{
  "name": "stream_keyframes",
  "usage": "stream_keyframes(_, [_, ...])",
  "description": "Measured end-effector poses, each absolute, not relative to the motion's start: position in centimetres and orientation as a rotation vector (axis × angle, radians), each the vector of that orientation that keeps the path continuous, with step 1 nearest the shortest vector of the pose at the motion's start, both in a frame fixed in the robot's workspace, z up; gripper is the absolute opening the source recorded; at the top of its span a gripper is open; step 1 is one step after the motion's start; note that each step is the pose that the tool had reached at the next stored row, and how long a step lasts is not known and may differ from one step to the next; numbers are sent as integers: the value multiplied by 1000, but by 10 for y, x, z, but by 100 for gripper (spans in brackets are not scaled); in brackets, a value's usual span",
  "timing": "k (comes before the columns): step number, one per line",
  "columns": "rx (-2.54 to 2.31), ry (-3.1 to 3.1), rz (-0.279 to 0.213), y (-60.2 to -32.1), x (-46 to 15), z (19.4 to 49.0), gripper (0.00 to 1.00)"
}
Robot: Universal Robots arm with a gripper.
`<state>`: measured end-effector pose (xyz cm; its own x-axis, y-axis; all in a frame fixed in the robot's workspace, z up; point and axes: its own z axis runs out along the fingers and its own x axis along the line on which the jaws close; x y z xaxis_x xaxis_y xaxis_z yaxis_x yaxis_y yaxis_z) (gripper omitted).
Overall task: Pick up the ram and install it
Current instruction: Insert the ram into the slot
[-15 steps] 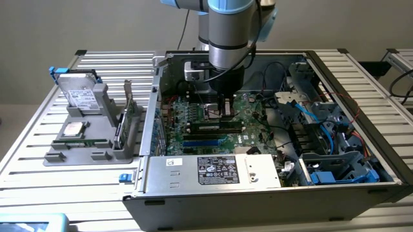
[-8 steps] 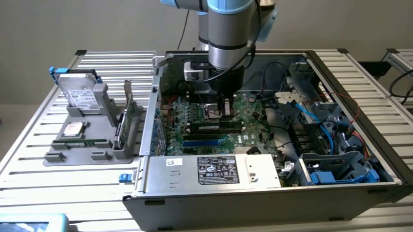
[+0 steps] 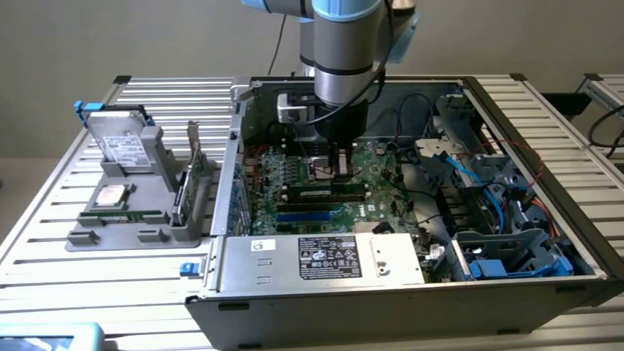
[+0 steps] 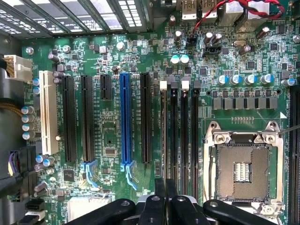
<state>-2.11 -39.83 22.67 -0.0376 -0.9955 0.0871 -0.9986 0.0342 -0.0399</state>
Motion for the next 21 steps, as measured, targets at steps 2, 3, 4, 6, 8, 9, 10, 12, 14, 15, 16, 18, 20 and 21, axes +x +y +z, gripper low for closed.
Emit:
stream_keyframes(2, [2156,-2234,140,-398,-21,227,13])
stream_keyframes(3, [2156,-2234,140,-398,-22,227,13])
stream_keyframes(4, [2157,-2233,141,-398,-22,227,13])
stream_keyframes(6, [2158,-2233,142,-398,-22,226,13])
stream_keyframes(8, [2160,-2233,143,-398,-22,226,13])
stream_keyframes(9, [2160,-2232,143,-398,-22,226,13])
stream_keyframes(10, [2161,-2232,143,-398,-23,226,13])
stream_keyframes(12, [2163,-2231,144,-398,-23,226,13])
stream_keyframes(14, [2165,-2230,144,-398,-23,226,13])
stream_keyframes(15, [2165,-2229,145,-398,-23,226,13])
stream_keyframes(16, [2166,-2229,145,-398,-23,226,13])
stream_keyframes(18, [2168,-2228,146,-398,-23,226,13])
stream_keyframes(20, [2171,-2226,147,-398,-23,226,13])
stream_keyframes(21, [2172,-2225,147,-398,-23,226,13])
